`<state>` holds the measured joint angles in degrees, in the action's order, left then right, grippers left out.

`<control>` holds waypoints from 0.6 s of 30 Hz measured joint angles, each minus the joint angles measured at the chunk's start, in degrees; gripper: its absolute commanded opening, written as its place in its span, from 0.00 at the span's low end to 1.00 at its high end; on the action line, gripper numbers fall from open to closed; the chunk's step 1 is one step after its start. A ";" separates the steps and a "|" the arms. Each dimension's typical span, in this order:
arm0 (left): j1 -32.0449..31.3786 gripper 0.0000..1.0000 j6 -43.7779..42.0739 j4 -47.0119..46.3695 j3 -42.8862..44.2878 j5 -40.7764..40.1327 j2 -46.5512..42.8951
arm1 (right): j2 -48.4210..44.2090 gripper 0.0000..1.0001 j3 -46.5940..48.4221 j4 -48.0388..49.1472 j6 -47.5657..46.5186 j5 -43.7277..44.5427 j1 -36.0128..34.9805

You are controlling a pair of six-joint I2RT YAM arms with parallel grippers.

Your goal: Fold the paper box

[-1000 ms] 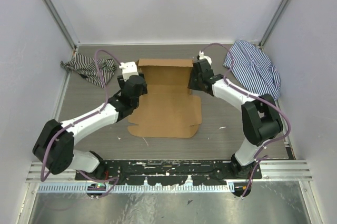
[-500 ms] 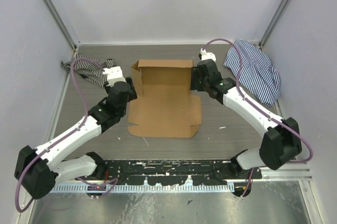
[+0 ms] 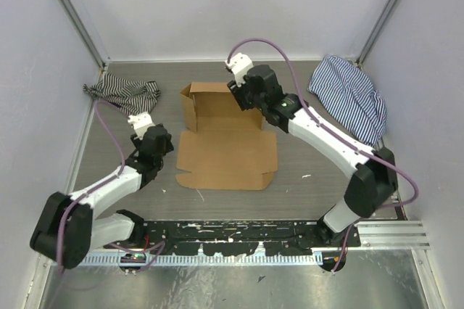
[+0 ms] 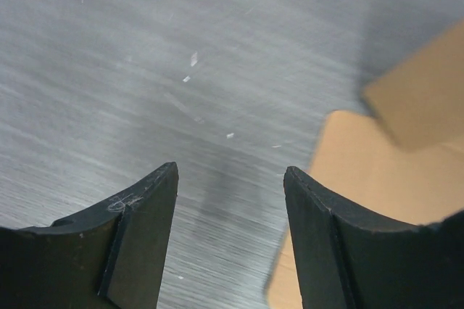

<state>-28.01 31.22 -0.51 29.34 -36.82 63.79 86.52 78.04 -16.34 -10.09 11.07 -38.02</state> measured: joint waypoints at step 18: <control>7.87 0.65 0.72 -24.65 -1.90 15.96 13.31 | 14.01 0.47 5.25 3.23 -17.27 -4.94 -0.63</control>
<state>-20.14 31.94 -25.17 27.44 -20.86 77.10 100.53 83.29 -13.10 -27.35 6.13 -38.65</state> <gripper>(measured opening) 0.644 0.471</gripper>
